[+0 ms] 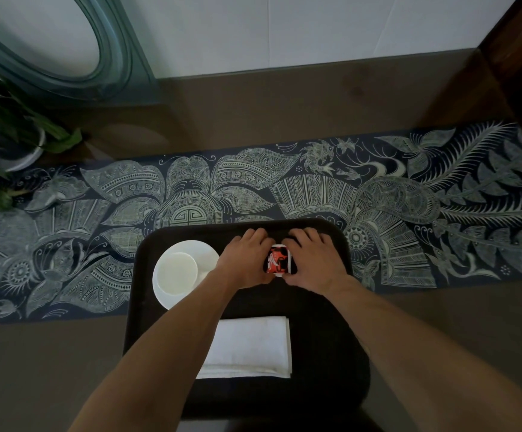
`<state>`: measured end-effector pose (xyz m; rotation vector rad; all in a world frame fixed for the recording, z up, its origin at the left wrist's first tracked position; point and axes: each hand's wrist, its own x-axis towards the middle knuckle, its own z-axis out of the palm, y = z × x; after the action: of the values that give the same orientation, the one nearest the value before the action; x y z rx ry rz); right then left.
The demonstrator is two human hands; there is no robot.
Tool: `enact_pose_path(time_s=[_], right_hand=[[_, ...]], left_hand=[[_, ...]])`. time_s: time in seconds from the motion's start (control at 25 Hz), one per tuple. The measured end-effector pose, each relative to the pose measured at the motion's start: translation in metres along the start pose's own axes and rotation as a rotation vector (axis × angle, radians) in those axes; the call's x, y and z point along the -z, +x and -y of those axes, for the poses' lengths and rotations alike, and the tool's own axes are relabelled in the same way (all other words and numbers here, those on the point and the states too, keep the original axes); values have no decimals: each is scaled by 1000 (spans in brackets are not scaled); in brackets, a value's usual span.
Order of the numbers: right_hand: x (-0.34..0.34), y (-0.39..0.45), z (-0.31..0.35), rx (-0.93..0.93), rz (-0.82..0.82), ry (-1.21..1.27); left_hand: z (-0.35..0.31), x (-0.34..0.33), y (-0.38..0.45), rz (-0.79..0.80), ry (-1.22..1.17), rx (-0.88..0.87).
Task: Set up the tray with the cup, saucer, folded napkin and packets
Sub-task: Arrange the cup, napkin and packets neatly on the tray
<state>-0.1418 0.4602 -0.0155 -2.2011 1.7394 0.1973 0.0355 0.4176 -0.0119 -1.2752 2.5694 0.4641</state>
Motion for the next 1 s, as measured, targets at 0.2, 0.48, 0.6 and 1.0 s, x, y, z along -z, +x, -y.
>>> enact_pose_path(time_s=[0.2,0.48,0.6,1.0], right_hand=[[-3,-4,5,-6,-13,10],[1,2,-3,53,2,-41],[1,0,-2,53,4,-34],[-3,-6,0,22,-30,-28]], left_hand=[[4,3,2,20,55,-39],[-3,-5,-6,-42,46,40],[-4,-6,-9,-53,38,72],[-1,-6,-10,-50,28,30]])
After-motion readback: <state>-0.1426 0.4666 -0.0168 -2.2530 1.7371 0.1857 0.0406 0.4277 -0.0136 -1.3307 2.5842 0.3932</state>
